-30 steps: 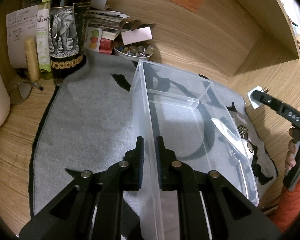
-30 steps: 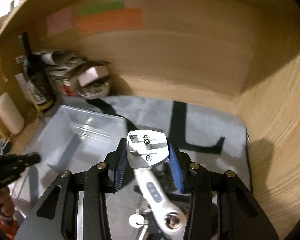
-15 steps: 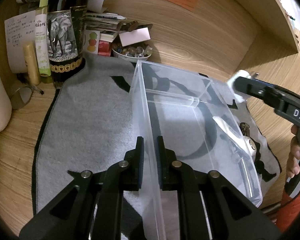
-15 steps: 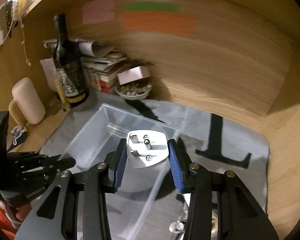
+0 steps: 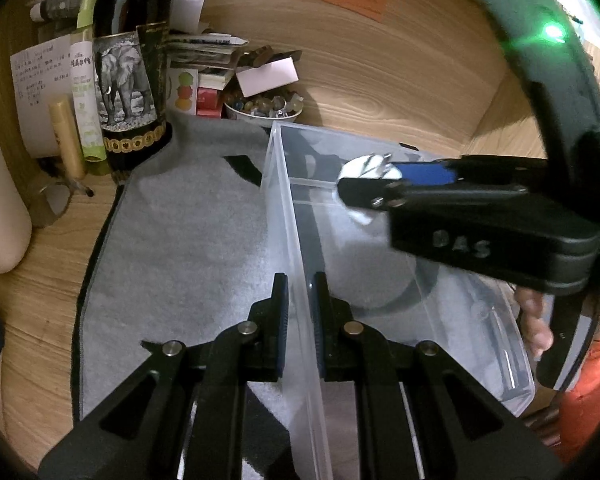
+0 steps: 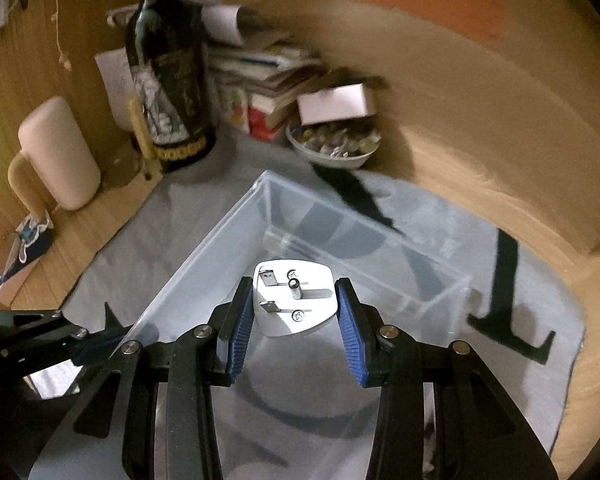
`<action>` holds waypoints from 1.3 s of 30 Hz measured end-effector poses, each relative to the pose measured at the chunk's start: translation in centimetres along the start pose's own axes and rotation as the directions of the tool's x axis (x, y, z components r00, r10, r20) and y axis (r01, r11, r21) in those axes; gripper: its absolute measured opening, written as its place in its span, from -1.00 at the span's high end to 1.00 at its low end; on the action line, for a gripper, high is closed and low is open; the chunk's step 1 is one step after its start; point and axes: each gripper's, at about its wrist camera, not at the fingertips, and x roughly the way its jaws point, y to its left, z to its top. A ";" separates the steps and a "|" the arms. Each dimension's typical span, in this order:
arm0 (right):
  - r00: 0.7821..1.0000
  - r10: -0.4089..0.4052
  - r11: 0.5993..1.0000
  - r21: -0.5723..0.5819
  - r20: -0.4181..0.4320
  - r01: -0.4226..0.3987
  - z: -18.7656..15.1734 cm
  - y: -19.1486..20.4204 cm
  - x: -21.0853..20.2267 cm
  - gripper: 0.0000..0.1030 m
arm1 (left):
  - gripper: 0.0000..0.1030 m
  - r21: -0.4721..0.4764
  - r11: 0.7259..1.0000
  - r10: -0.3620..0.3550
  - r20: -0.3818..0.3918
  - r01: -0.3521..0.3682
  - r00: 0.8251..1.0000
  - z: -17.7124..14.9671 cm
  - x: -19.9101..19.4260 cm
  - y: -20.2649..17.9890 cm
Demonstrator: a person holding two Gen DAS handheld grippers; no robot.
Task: Organize rigid objects
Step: 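Carry the white plug into the clear box and open the right gripper, then grasp the dark metal cone piece with the right gripper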
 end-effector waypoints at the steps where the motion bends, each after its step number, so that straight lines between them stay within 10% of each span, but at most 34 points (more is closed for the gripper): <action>1: 1.000 0.011 1.000 -0.002 -0.010 -0.011 0.0 0.2 0.3 0.28 | 0.78 0.002 1.000 0.002 -0.001 -0.002 1.000 0.0 0.0 0.0; 14: 1.000 -0.009 1.000 -0.012 -0.022 0.009 0.3 0.5 0.7 0.09 | 0.78 0.019 0.999 0.027 -0.010 -0.027 1.000 0.3 0.3 -0.5; 27: 0.981 -0.130 0.991 0.055 0.144 0.123 -2.4 -4.0 -7.0 -0.30 | 0.78 0.038 0.997 0.062 -0.009 -0.062 0.998 0.5 0.2 -1.1; 39: 0.925 -0.371 0.877 0.362 0.088 0.317 -9.8 -15.3 -12.1 -0.30 | 0.78 0.035 0.996 0.085 -0.022 -0.084 0.996 0.4 0.2 -1.5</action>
